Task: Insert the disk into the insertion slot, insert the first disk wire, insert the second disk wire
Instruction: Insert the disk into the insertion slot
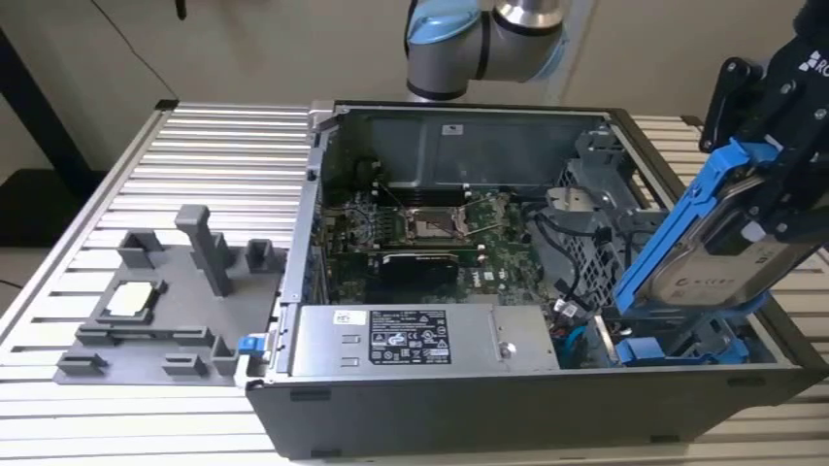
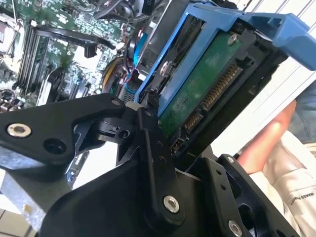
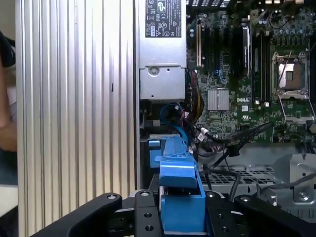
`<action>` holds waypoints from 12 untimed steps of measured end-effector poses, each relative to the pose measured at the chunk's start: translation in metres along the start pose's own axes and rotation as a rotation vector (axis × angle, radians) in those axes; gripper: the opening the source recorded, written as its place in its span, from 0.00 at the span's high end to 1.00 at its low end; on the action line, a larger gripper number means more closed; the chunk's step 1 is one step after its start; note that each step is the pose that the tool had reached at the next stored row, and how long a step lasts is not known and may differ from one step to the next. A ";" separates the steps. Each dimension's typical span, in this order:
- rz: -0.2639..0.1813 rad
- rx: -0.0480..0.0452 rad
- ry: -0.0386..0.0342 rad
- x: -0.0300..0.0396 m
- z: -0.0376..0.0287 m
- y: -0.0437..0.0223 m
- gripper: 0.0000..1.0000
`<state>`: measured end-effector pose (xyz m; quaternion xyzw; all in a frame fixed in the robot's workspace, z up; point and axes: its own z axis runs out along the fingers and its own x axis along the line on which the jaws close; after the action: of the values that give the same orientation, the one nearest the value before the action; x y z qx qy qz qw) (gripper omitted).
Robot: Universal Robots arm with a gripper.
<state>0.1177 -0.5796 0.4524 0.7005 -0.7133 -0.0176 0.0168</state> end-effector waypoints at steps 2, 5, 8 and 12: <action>0.000 -0.0001 -0.0028 0.0000 0.0030 -0.0005 0.67; 0.000 -0.0001 -0.0072 0.0000 0.0068 -0.0013 0.67; -0.001 -0.0002 -0.0117 0.0000 0.0110 -0.0021 0.67; -0.001 -0.0003 -0.0186 0.0000 0.0165 -0.0032 0.67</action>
<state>0.1201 -0.5796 0.4357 0.7006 -0.7131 -0.0242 0.0103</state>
